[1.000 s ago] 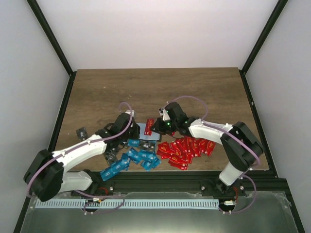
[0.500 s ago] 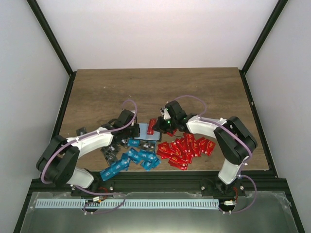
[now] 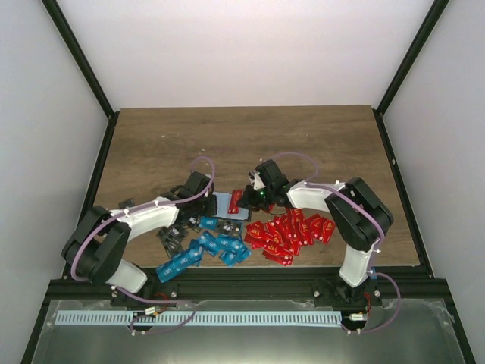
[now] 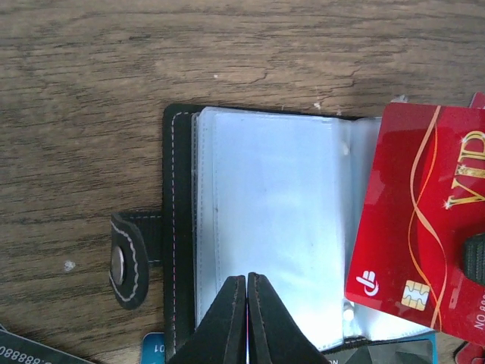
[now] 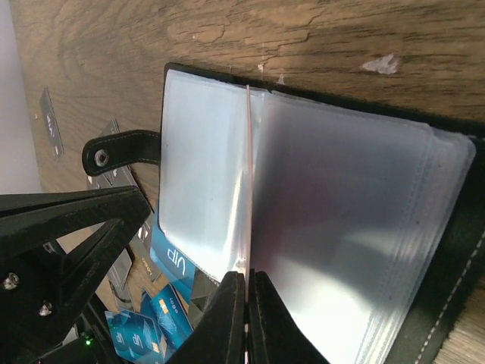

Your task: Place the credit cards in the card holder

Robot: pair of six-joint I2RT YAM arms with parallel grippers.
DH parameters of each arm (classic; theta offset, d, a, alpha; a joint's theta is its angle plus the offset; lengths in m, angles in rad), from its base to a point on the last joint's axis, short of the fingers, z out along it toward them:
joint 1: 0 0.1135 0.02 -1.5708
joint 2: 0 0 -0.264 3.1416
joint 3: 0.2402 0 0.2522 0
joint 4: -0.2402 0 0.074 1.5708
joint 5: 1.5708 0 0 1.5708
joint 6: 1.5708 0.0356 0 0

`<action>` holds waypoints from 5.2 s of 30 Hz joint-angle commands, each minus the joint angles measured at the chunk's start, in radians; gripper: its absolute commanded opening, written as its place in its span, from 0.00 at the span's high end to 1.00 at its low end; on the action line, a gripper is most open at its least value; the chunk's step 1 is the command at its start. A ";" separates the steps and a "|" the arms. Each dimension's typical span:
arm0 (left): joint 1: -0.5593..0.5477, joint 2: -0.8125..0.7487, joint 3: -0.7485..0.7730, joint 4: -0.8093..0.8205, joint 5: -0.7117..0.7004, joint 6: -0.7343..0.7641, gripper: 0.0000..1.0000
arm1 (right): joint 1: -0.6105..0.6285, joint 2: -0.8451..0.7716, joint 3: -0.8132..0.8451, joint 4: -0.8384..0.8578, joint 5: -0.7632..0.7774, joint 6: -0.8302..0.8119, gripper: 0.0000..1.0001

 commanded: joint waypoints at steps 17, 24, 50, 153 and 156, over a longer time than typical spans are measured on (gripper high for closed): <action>0.038 0.000 -0.021 -0.017 -0.014 0.000 0.96 | -0.008 0.002 0.001 0.063 -0.049 0.026 0.99; 0.041 0.007 -0.028 -0.010 -0.009 0.001 0.96 | -0.008 0.027 0.000 0.076 -0.040 0.043 0.99; 0.043 0.036 -0.058 0.023 0.043 0.000 0.96 | -0.009 0.085 -0.080 0.241 -0.192 0.182 0.99; 0.043 0.081 -0.043 0.049 0.105 0.052 0.96 | -0.042 0.327 0.124 0.079 -0.395 0.111 0.99; 0.043 0.083 -0.043 0.044 0.102 0.058 0.96 | -0.043 0.351 0.159 0.071 -0.415 0.083 0.99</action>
